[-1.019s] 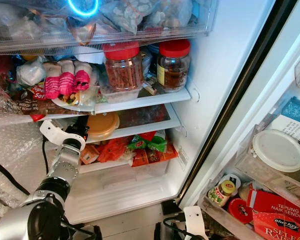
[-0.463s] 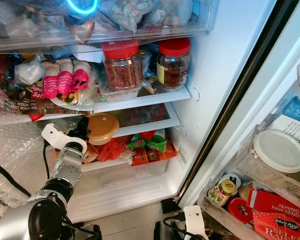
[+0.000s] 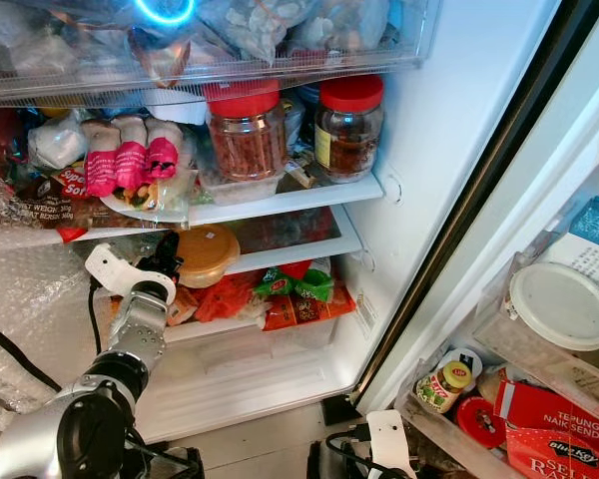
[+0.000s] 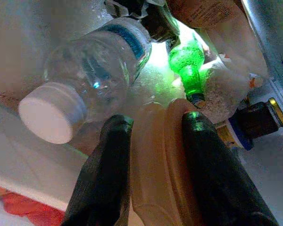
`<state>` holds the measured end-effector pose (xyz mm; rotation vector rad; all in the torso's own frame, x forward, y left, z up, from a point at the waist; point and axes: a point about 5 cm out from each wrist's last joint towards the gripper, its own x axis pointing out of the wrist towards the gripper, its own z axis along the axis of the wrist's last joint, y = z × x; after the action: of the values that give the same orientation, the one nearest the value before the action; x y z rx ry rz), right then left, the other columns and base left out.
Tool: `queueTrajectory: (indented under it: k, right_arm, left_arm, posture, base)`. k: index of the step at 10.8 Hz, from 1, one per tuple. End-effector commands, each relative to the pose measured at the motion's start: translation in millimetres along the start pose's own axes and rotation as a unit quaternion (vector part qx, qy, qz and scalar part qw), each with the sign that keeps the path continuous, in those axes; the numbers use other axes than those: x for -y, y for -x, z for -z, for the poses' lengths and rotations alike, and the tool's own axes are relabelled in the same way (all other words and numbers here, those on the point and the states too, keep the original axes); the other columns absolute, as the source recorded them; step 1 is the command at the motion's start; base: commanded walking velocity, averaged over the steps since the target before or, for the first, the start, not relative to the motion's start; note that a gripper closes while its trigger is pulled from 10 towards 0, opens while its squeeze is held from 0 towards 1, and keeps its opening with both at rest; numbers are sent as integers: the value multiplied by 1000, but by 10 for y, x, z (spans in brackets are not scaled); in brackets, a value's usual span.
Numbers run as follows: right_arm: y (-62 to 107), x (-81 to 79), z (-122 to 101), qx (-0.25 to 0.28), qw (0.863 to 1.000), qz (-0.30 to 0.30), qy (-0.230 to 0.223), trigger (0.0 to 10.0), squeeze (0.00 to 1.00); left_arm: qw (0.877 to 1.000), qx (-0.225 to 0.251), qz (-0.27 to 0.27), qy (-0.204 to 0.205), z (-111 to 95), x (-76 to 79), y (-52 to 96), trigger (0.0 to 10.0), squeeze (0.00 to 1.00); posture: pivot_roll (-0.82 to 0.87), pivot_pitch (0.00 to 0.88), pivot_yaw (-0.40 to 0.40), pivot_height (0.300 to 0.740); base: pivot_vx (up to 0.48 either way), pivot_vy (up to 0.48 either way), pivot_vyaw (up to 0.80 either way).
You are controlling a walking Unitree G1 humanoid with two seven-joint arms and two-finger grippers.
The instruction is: Restocking fridge
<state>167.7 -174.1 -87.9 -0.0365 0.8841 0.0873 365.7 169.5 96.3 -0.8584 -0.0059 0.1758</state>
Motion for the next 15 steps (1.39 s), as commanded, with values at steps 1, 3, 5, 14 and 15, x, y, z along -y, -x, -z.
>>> queueTrajectory:
  k: [1,3,5,14,15]
  right_arm:
    - [131,-75,471,-94,996,-9,-2,10000,0]
    - [131,-75,470,-94,996,-9,-1,10000,0]
    - [132,-74,471,-95,995,-9,-1,10000,0]
    - [128,-80,466,-94,996,-8,-2,10000,0]
    - [128,-80,466,-94,996,-9,-2,10000,0]
  left_arm:
    - [1000,2,8,-5,6,45,-10,10000,106]
    - [1000,2,10,-4,5,55,-15,10000,141]
    - [1000,2,11,-1,7,61,-16,10000,145]
    - [1000,8,17,7,-22,95,-34,10000,718]
    - [1000,10,18,7,-31,97,-36,10000,596]
  posture:
    - [-194,84,-11,631]
    - [-194,84,-11,631]
    - [-190,74,-13,631]
    - [-188,76,-12,631]
    - [-188,76,-12,631]
  base:
    - [0,0,0]
    - [0,0,0]
    - [0,0,0]
    - [0,0,0]
    - [0,0,0]
